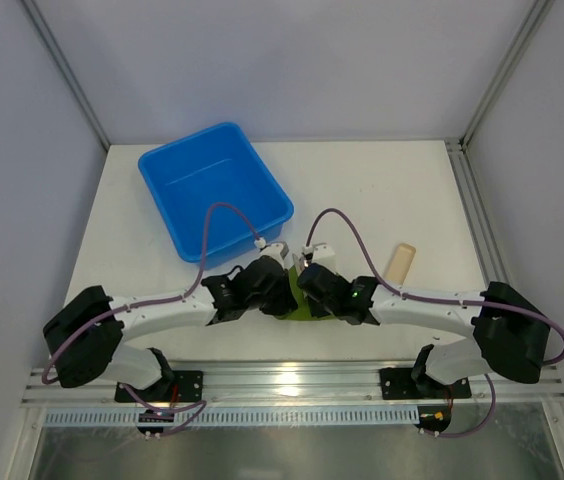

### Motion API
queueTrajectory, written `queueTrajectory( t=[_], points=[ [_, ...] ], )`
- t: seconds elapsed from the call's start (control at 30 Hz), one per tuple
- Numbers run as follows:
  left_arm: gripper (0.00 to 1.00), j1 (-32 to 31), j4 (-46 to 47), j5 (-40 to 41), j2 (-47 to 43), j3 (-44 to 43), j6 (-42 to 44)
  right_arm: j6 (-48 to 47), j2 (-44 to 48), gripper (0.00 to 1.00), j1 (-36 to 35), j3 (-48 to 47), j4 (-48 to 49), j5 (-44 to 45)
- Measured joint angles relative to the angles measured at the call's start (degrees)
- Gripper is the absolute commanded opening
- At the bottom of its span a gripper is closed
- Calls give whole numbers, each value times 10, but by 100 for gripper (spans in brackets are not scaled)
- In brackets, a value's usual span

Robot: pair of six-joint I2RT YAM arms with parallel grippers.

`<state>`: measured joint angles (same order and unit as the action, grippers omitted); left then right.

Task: Place the utensils on the paper napkin and roll it up
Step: Roll the napkin at the center of the board.

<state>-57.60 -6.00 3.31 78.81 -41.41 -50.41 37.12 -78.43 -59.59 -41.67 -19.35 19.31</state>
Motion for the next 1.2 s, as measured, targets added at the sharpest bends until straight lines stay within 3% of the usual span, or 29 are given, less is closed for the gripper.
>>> queueTrajectory(
  t=[0.73,0.87,1.2],
  points=[
    [5,0,32,-25,76,-14,-8,-13,2,23,31,3,-3,12],
    [7,0,34,-24,77,-17,-8,-20,15,29,32,16,-2,9],
    [15,0,29,-9,77,-39,-2,-41,21,33,54,30,17,-6]
  ],
)
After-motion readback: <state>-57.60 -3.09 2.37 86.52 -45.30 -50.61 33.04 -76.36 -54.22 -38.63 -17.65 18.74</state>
